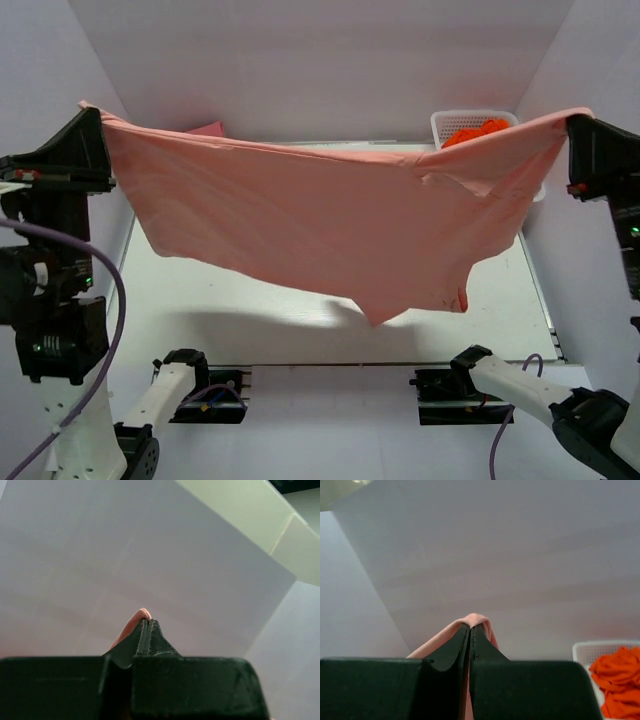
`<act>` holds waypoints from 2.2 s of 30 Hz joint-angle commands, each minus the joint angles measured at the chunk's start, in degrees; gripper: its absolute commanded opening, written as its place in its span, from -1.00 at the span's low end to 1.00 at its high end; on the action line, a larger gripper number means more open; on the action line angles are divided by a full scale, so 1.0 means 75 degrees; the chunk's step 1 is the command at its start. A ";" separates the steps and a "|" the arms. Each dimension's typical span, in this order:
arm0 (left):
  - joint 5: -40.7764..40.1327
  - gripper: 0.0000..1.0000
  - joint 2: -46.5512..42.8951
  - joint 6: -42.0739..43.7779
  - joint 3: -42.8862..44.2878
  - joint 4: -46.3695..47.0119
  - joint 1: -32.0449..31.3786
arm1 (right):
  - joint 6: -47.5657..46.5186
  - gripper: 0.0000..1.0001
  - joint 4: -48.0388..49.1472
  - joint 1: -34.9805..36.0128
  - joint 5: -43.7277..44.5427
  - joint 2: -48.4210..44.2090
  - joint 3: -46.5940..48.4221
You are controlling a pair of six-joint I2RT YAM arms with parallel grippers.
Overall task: Fold and stack the t-shirts
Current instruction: Flatten out the tshirt, then grap the side of the flattened tshirt furthest away from the robot with both arms
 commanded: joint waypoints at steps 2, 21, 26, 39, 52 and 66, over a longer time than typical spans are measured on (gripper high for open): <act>0.0561 -1.00 -0.0228 0.0304 0.0581 -0.0311 0.0107 | -0.0529 -1.00 0.0512 0.0010 -0.1238 -0.0343 0.0254; 0.0106 -1.00 -0.0639 -0.0481 -0.1233 -0.0829 0.0107 | -0.1841 -1.00 0.3265 0.0022 0.1768 -0.0227 -0.2380; -0.0374 -1.00 -0.0289 -0.0995 -0.2464 -0.0828 0.0107 | -0.2849 -1.00 0.5117 -0.0013 0.3178 0.0452 -0.3764; -0.1184 -1.00 0.3717 -0.1102 -0.3756 0.1595 0.0036 | -0.2289 -1.00 0.6362 -0.1161 0.3392 0.4855 -0.3897; -0.0435 -1.00 0.9972 -0.0400 0.0180 0.2818 0.0119 | -0.1877 -1.00 0.5506 -0.2193 0.1213 0.9252 -0.0161; 0.0093 -1.00 1.0847 0.0164 0.1345 0.2559 0.0119 | -0.1245 -1.00 0.4815 -0.2533 0.0051 0.8977 -0.0916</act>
